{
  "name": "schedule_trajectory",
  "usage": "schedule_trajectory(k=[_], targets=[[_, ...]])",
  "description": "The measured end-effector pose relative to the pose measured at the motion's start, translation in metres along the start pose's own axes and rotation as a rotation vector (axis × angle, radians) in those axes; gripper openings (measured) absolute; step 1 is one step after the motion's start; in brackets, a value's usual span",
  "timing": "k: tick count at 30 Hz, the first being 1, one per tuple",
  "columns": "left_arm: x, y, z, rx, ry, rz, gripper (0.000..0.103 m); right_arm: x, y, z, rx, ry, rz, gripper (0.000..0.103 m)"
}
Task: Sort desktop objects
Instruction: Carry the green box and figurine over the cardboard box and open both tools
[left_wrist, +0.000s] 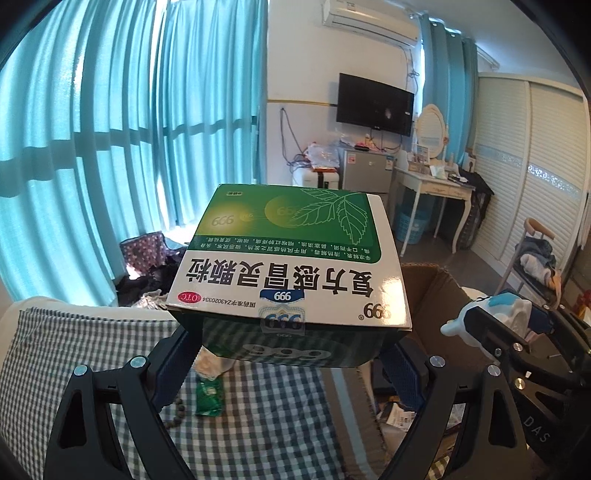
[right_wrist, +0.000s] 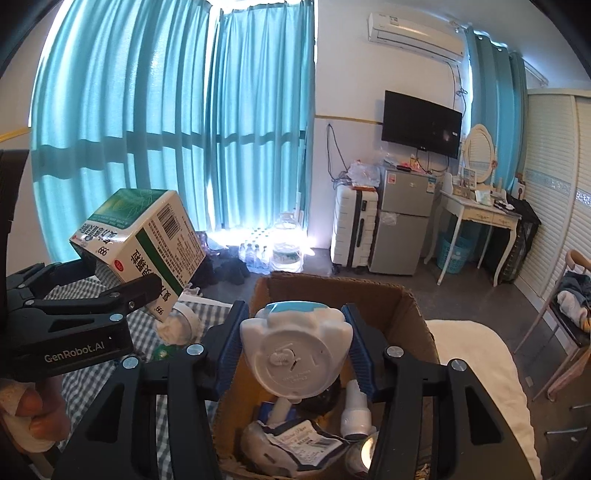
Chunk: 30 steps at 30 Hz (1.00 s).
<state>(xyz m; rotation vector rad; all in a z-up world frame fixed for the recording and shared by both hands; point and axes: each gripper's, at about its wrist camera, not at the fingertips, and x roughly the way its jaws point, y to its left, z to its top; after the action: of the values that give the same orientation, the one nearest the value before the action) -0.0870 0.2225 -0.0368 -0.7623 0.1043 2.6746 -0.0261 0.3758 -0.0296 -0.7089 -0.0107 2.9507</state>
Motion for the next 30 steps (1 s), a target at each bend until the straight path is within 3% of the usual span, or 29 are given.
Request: schedule_trajectory(k=[20,30], targets=[[0.058,-0.081,-0.006,0.107,0.066,-0.161,0.093,0.037,-0.059,-0.031,0.085,0.146,-0.078,0.052],[0.107,-0.105,-0.025,0.119,0.22,-0.198,0.093,0.067,-0.055,-0.062,0.072,0.287,-0.065,0.051]])
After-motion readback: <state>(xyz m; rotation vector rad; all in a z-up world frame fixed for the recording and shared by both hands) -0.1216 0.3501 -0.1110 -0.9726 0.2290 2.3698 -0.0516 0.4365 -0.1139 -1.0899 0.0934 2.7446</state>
